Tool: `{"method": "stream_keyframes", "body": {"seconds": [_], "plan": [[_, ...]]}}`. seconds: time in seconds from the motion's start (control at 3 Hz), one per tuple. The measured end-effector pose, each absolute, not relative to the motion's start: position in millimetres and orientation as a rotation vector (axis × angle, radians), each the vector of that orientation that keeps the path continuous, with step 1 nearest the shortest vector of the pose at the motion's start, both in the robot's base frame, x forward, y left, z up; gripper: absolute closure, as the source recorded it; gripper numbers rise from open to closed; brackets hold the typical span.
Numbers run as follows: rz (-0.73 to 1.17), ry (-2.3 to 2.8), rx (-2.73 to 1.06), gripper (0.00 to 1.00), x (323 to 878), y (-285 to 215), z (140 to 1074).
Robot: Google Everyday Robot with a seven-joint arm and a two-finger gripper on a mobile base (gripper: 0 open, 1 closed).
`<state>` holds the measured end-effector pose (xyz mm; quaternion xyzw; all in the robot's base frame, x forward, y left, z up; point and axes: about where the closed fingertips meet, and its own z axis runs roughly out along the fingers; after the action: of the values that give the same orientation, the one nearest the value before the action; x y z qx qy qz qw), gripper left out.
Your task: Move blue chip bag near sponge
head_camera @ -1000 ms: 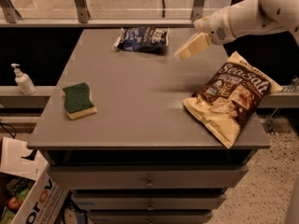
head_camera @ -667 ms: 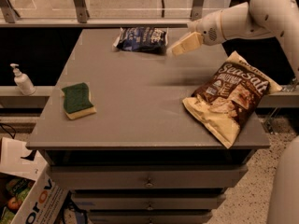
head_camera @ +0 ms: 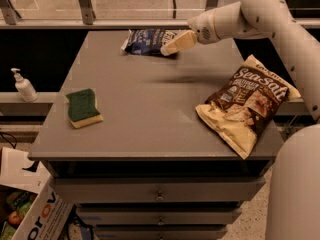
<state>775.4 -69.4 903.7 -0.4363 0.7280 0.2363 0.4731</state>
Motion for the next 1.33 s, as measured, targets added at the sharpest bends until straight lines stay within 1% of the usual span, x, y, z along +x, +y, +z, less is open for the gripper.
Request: {"method": "stream_keyframes", "body": {"seconds": [0.33, 1.0, 1.33], "plan": [[0.495, 1.811, -1.077, 0.00, 796, -56, 897], [0.445, 1.877, -1.069, 0.00, 830, -29, 874], [0.428, 1.920, -1.063, 0.00, 843, -29, 858]]}}
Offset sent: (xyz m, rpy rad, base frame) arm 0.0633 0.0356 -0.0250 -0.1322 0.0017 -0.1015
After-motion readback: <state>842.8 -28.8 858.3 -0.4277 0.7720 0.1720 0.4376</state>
